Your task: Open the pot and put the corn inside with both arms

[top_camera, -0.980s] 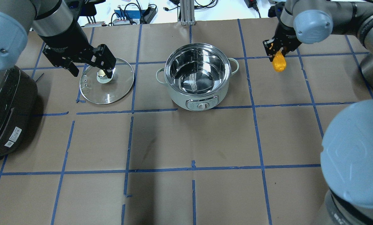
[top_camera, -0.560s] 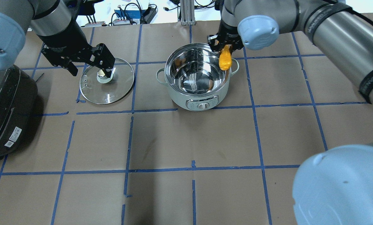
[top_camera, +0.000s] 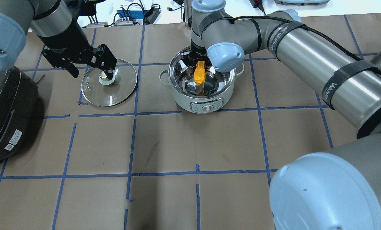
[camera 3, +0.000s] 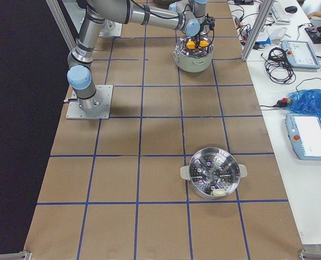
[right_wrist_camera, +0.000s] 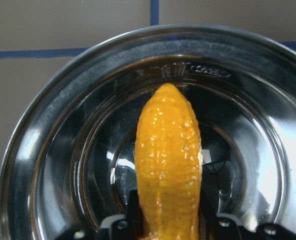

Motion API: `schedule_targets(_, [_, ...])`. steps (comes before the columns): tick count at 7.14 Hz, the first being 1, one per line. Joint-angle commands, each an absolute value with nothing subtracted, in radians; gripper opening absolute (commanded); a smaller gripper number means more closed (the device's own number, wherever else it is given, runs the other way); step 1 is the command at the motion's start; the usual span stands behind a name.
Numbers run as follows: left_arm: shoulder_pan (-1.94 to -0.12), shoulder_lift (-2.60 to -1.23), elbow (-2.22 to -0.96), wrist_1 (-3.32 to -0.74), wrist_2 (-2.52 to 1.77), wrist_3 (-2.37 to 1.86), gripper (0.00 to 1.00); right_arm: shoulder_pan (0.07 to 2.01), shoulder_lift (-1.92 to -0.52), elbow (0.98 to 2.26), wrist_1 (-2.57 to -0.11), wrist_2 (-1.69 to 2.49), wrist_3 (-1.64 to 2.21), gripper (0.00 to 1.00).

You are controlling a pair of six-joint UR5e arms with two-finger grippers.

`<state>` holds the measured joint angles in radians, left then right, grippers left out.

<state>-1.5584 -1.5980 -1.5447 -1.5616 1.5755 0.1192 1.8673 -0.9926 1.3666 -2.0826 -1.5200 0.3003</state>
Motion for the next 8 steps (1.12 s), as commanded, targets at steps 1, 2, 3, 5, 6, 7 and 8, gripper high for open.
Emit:
schedule_targets(1, [-1.552, -1.608, -1.543, -1.543, 1.574, 0.141, 1.0, 1.87, -0.938, 1.422, -2.188, -1.526, 0.299, 0.09])
schedule_targets(2, [-1.551, -1.617, -1.543, -1.537, 1.574, 0.143, 1.0, 1.87, -0.933, 1.428, -2.2, -1.529, 0.295, 0.11])
schedule_targets(3, [-1.549, -1.635, -1.537, -1.529, 1.569, 0.137, 1.0, 1.87, -0.931, 1.431, -2.198, -1.529, 0.276, 0.27])
schedule_targets(5, [-1.517, -1.678, -1.54, -1.522, 1.568, 0.14, 1.0, 1.861, -0.943, 1.422, -2.181, -1.528, 0.27, 1.0])
schedule_targets(6, [-1.494, -1.707, -1.537, -1.488, 1.563, 0.141, 1.0, 1.855, -0.989, 1.424, -2.172, -1.522, 0.268, 1.0])
schedule_targets(7, [-1.491, -1.738, -1.526, -1.45, 1.562, 0.14, 1.0, 1.85, -1.064, 1.424, -2.061, -1.523, 0.268, 1.0])
schedule_targets(8, [-1.491, -1.761, -1.511, -1.444, 1.563, 0.138, 1.0, 1.81, -1.168, 1.431, -1.946, -1.523, 0.267, 1.0])
